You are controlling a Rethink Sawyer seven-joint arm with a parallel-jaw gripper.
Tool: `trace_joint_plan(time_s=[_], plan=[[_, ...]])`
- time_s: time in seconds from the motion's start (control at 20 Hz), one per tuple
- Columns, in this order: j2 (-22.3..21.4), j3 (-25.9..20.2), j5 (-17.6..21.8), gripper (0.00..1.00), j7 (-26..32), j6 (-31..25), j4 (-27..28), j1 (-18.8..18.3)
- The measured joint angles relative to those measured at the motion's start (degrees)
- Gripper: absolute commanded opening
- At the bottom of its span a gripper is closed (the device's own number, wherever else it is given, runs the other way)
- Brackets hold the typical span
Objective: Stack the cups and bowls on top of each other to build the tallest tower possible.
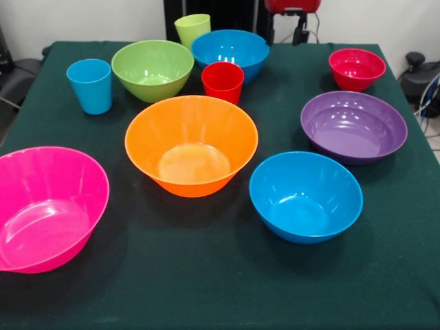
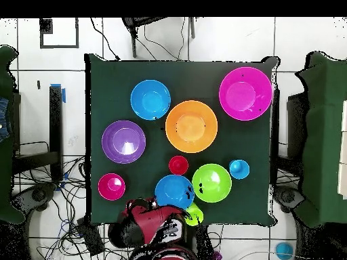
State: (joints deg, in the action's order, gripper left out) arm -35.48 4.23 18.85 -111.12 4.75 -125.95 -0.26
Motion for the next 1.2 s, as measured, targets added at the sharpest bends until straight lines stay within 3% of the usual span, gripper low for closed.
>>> trace_joint_plan(time_s=[0.85, 1.2], plan=[[-9.8, -5.0, -0.2, 1.00, 0.0, -13.2, -1.3, -2.4], [-11.8, -5.9, -0.2, 1.00, 0.0, -16.9, -1.4, -2.9]])
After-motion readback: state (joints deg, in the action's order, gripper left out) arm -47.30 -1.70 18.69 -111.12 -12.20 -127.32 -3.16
